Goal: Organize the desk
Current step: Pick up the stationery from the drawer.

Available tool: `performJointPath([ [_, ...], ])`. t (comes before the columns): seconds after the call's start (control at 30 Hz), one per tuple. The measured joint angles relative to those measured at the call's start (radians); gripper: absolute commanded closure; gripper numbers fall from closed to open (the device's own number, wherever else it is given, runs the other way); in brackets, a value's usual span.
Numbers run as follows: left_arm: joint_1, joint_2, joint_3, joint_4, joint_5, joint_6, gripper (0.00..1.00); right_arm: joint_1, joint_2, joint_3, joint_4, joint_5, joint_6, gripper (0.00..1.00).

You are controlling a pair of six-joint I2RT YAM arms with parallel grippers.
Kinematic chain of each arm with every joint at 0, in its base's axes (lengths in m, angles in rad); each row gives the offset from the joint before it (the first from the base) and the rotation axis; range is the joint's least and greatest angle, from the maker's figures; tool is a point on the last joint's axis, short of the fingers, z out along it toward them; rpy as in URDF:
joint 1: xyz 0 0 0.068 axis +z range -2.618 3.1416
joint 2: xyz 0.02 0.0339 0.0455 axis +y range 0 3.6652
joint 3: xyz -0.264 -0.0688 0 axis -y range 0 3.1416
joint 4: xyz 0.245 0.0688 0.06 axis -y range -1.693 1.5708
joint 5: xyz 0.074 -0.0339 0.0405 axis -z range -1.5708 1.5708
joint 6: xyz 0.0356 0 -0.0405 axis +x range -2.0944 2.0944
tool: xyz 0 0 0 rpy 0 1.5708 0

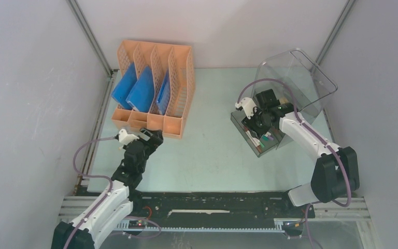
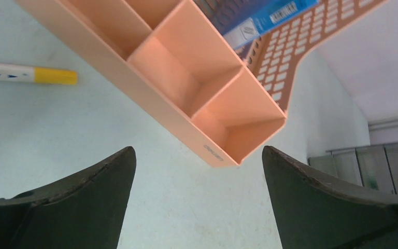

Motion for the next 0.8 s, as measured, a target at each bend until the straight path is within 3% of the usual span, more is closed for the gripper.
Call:
performJointPath([
  [0.37, 0.195, 0.068, -0.013, -0.058, 0.002, -0.232, 0.1, 0.0, 0.0, 0.0, -0.008, -0.007, -0.005, 0.46],
  [0.8, 0.396, 0.455, 0.219, -0.283, 0.08, -0.414, 0.22, 0.0, 0.0, 0.0, -0.008, -0.012, -0.011, 0.46],
])
